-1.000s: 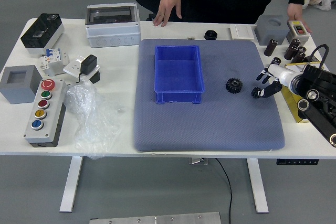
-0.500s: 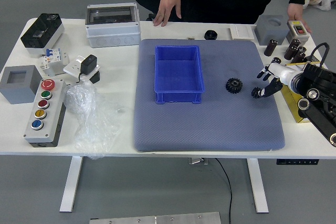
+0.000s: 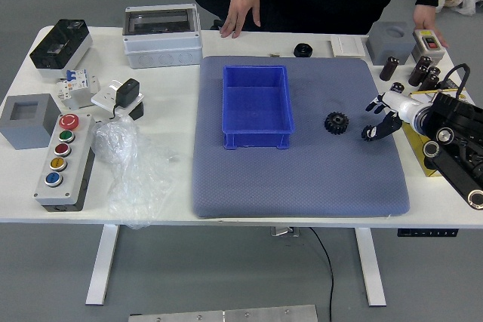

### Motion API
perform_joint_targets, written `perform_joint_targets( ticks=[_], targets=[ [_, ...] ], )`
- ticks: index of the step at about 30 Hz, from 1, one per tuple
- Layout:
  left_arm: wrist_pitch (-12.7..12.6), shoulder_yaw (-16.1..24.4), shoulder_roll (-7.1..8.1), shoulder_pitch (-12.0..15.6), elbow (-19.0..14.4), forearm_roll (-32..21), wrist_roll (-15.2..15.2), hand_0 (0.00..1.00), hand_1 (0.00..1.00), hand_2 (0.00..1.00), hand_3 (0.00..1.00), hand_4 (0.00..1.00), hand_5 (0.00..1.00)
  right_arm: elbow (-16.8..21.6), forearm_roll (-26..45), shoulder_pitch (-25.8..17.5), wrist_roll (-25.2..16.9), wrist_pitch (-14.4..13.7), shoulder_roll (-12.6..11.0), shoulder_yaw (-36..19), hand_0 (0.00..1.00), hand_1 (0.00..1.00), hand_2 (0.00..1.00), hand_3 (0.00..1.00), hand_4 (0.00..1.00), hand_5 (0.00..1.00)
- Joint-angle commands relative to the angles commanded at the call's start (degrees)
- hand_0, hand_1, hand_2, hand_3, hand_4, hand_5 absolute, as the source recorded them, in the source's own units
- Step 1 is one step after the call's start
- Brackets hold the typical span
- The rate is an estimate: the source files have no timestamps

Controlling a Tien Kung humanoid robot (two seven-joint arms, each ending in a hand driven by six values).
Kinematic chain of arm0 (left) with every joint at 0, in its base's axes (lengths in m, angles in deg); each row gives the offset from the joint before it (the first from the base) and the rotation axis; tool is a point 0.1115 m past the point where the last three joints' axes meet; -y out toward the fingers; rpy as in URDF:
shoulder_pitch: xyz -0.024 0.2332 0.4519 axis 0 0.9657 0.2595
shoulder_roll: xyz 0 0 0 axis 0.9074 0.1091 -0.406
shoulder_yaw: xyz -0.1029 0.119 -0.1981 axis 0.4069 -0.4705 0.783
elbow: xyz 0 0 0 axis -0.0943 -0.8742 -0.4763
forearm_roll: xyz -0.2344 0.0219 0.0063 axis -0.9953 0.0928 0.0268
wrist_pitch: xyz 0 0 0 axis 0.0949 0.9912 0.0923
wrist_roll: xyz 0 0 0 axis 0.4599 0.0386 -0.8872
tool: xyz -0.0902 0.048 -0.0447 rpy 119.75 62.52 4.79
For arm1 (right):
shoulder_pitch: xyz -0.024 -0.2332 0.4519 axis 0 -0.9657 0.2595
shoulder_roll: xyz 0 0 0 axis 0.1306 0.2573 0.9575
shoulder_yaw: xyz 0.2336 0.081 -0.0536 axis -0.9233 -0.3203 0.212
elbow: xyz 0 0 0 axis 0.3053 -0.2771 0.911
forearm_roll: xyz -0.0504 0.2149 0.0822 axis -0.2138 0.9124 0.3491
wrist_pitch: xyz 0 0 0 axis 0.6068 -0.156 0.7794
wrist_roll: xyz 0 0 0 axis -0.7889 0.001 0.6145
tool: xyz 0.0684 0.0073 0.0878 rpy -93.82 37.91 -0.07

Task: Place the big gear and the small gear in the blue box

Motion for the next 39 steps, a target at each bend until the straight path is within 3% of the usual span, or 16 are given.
perform_joint_targets(
  ticks=[8,13,22,24,29,30,35,36,39],
  targets=[
    [0.0,-0.1,0.01,0.1,0.0,0.0,0.0,0.888,0.873,0.869,0.854,0.671,0.375,0.4,-0.2,-0.2,0.2,0.2,0.0,0.0,0.688,0.674,0.779,0.781,0.786,0.181],
    [0.0,0.0,0.15,0.1,0.0,0.1,0.0,0.888,0.873,0.868,0.854,0.670,0.374,2.6,-1.6,-0.4,1.5,1.2,-0.7,-0.6,0.690,0.673,0.775,0.775,0.789,0.184],
    [0.0,0.1,0.31,0.3,0.0,0.2,0.0,0.888,0.873,0.869,0.854,0.670,0.375,9.3,-4.5,-1.3,5.0,4.0,-3.0,-3.1,0.688,0.667,0.770,0.770,0.789,0.191],
    [0.0,0.2,0.34,0.3,0.0,0.2,0.0,0.888,0.873,0.869,0.854,0.670,0.374,11.2,-5.2,-1.5,5.5,4.2,-3.6,-4.2,0.687,0.664,0.763,0.770,0.781,0.243],
    [0.0,0.4,0.48,0.5,0.0,0.3,0.0,0.888,0.873,0.869,0.854,0.670,0.374,16.5,-6.9,-2.2,6.2,4.0,-5.4,-7.7,0.687,0.664,0.763,0.770,0.781,0.243],
    [-0.1,0.4,0.50,0.5,0.0,0.3,0.0,0.888,0.873,0.869,0.854,0.670,0.375,17.4,-7.2,-2.3,6.2,3.9,-5.7,-8.4,0.738,0.728,0.813,0.826,0.714,0.411],
    [-0.1,0.6,0.61,0.6,0.0,0.3,0.1,0.888,0.873,0.869,0.854,0.670,0.375,22.4,-9.2,-2.6,6.3,3.3,-7.4,-11.8,0.738,0.728,0.813,0.826,0.714,0.411],
    [-0.1,0.6,0.63,0.6,0.0,0.4,0.1,0.888,0.873,0.869,0.854,0.670,0.377,23.1,-9.4,-2.7,6.3,3.2,-7.7,-12.3,0.836,0.827,0.903,0.884,0.670,0.598],
    [-0.1,0.8,0.69,0.6,0.0,0.4,0.1,0.888,0.873,0.869,0.854,0.670,0.377,25.0,-9.8,-3.0,6.3,2.7,-8.4,-13.7,0.836,0.827,0.903,0.884,0.670,0.598]
  ],
)
